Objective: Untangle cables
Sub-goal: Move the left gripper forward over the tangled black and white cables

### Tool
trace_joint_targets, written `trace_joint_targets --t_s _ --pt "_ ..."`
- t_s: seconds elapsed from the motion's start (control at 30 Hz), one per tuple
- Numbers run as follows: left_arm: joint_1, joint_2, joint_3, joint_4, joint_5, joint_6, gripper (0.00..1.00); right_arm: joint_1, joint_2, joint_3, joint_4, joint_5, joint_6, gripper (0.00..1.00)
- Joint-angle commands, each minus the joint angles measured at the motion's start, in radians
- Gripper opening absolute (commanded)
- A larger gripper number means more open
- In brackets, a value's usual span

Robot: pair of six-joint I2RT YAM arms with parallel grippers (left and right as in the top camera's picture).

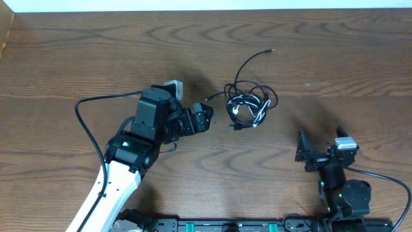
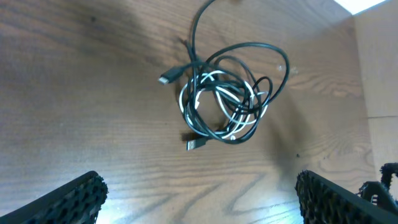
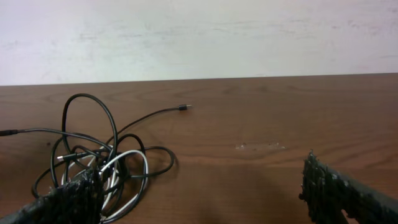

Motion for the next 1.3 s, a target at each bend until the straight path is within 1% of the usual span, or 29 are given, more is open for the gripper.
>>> trace_joint_targets --t_s 0.0,0.37,0.8,0.93,1.1,1.2,1.27 --pt "-0.004 0.023 0.018 0.039 -0.011 -0.009 0.98 0.005 -0.006 -0.002 -0.005 0.008 -0.012 0.99" --pt "-0.004 0.133 0.018 0.13 -0.011 -0.031 0.98 0.005 -0.006 -0.002 -0.005 0.008 -0.012 0.99" --pt "-0.004 0.157 0.018 0.228 -0.014 -0.031 0.98 0.005 -0.006 -0.002 -0.005 0.008 -0.012 0.99" --pt "-0.013 0.16 0.018 0.238 -0.014 -0.03 0.98 0.005 -0.006 -0.002 -0.005 0.008 -0.012 0.99" --pt "-0.09 0.209 0.018 0.241 -0.025 -0.027 0.98 0.005 -0.006 -0.002 -0.005 0.008 -0.012 0.99" --pt "-0.159 0.276 0.018 0.237 -0.13 -0.027 0.98 0.005 -0.006 -0.002 -0.005 0.008 -0.012 0.99" --pt "-0.184 0.317 0.018 0.249 -0.17 -0.031 0.98 0.005 -0.006 -0.002 -0.005 0.008 -0.012 0.99"
